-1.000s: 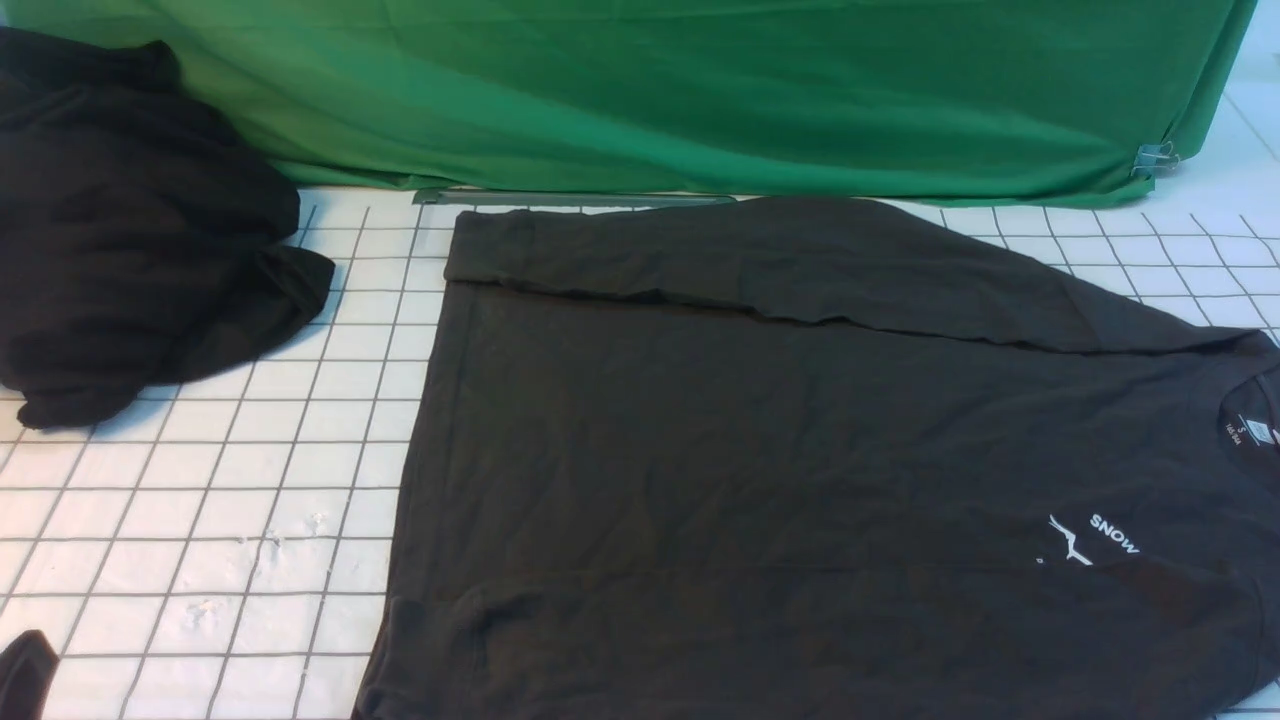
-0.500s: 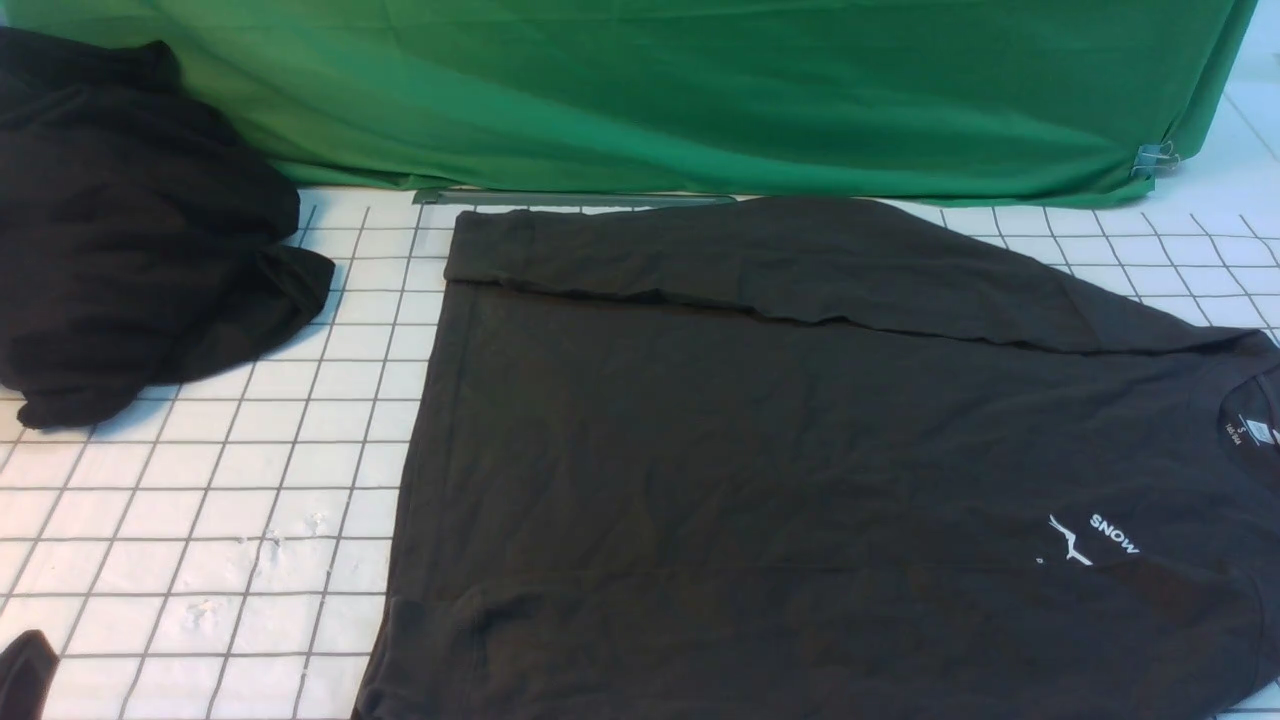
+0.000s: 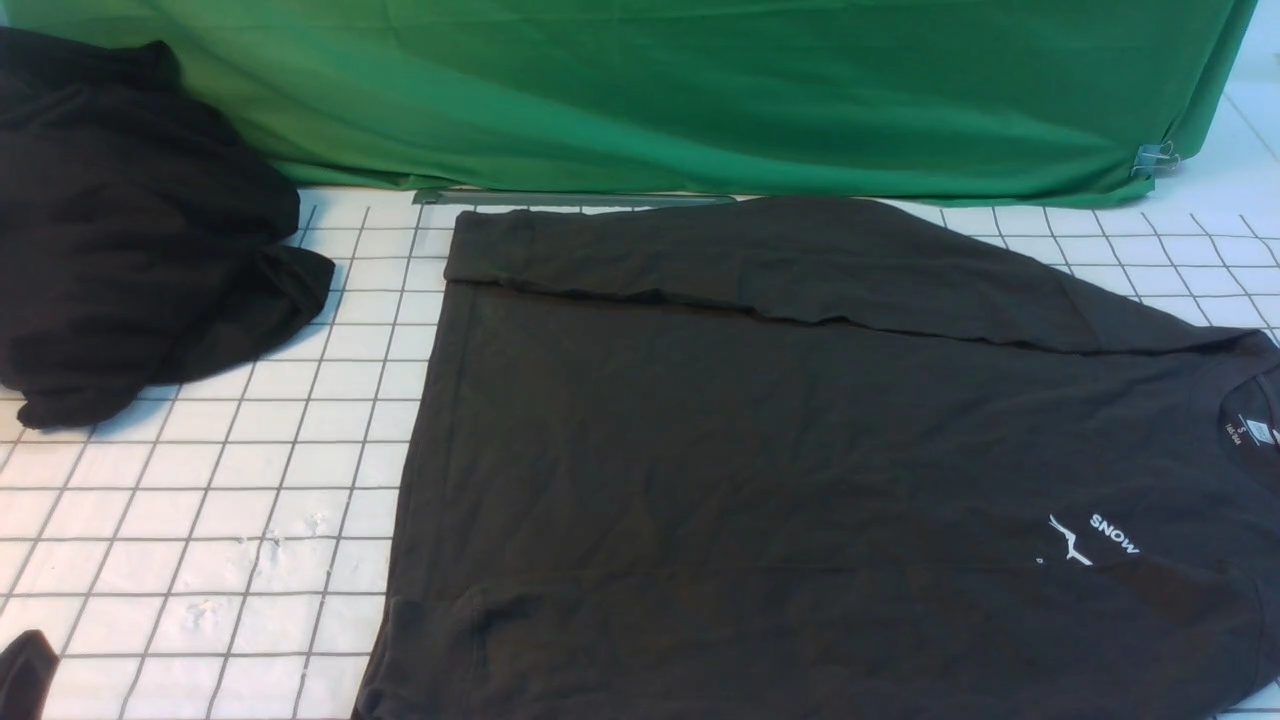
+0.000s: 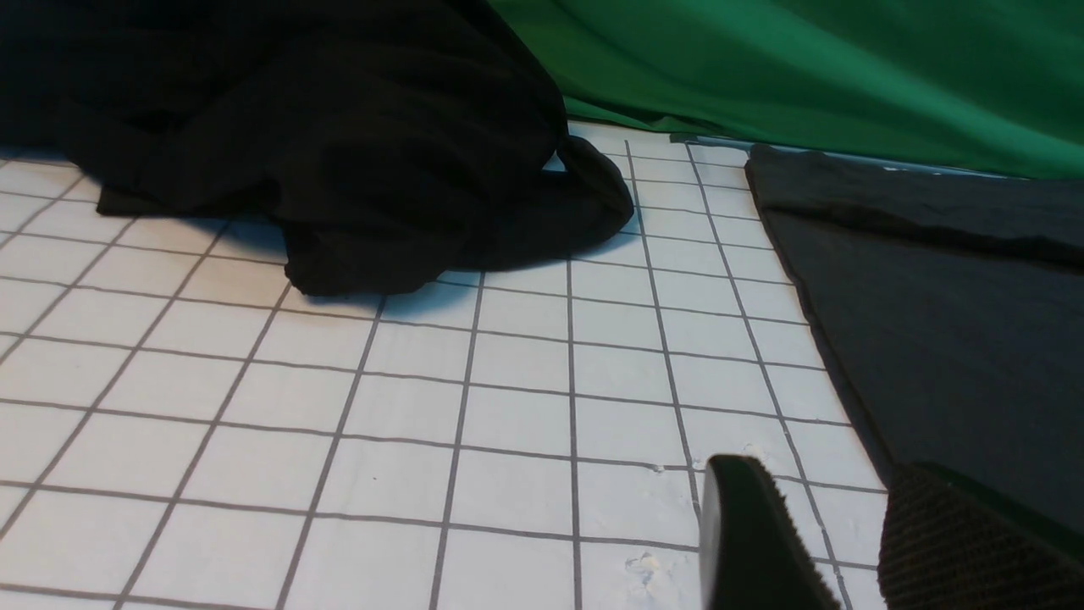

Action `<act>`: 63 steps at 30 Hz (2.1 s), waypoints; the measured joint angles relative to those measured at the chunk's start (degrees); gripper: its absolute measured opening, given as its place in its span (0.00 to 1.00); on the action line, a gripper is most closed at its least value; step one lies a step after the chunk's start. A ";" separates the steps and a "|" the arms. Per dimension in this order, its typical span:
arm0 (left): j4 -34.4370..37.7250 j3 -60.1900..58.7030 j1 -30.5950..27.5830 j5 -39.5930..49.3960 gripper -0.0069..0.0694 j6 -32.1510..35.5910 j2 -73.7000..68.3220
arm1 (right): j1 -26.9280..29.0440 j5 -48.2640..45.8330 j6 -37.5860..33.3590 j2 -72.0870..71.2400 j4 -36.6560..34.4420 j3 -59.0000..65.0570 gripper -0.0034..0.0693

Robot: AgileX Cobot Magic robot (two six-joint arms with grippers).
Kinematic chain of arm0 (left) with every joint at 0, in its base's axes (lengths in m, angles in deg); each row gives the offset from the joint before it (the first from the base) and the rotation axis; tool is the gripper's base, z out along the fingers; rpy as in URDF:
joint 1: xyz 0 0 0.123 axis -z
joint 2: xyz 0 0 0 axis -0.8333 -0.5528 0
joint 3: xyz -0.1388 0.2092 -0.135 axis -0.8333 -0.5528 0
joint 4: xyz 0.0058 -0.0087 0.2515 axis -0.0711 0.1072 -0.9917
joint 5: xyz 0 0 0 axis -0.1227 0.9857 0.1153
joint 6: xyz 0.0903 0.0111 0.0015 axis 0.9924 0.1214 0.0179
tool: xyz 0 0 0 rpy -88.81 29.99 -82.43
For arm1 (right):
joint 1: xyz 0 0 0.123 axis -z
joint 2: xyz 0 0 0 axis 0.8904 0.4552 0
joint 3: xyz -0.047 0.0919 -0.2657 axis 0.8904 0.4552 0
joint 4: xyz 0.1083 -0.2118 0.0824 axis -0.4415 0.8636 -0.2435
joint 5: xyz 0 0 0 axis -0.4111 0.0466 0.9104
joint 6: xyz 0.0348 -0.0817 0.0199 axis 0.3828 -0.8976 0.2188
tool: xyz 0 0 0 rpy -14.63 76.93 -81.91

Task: Fold a long-sleeved shirt over a white checkered tablecloth.
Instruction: 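Grasp the left edge of the dark T-shirt lying flat on the table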

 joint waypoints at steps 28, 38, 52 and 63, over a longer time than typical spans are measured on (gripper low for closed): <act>50.69 0.00 0.00 0.88 0.40 -19.73 0.00 | 0.00 0.92 36.46 0.00 -24.26 0.00 0.38; 45.54 0.00 0.00 -4.04 0.40 -19.69 0.00 | 0.00 1.39 37.30 0.00 -24.64 -0.19 0.30; 17.80 46.24 0.00 42.84 0.09 -2.13 -35.50 | 0.00 -26.94 6.06 21.64 -10.16 -36.67 0.06; 20.24 54.71 5.48 52.97 0.12 8.01 -74.11 | -1.68 -40.45 1.29 40.03 -7.64 -37.81 0.06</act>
